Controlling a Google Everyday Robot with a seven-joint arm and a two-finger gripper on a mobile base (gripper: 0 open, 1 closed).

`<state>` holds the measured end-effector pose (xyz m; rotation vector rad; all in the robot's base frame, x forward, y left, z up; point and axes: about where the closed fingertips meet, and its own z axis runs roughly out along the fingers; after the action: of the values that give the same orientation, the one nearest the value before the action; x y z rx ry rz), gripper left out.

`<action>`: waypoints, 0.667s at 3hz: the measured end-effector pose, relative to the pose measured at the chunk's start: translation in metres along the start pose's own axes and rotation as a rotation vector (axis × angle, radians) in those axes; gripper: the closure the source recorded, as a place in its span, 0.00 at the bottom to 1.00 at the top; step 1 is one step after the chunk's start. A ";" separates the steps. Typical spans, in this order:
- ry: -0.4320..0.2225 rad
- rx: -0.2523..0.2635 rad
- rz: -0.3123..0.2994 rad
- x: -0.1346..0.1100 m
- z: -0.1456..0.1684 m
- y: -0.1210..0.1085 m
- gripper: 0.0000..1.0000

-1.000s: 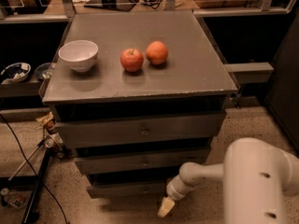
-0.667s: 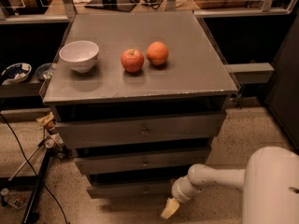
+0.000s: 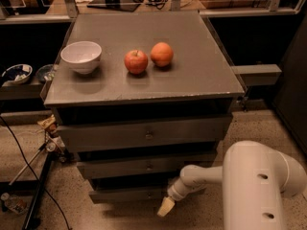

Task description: Open bottom drawer

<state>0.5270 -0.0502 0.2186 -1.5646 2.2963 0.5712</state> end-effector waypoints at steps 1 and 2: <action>0.000 -0.003 -0.004 -0.001 0.003 -0.001 0.00; 0.024 -0.045 -0.028 0.005 0.014 0.007 0.00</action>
Offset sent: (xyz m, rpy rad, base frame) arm -0.0087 0.0076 -0.0188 -0.0207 0.0372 0.0759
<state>0.5192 -0.0449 0.2052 -1.6308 2.2903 0.6040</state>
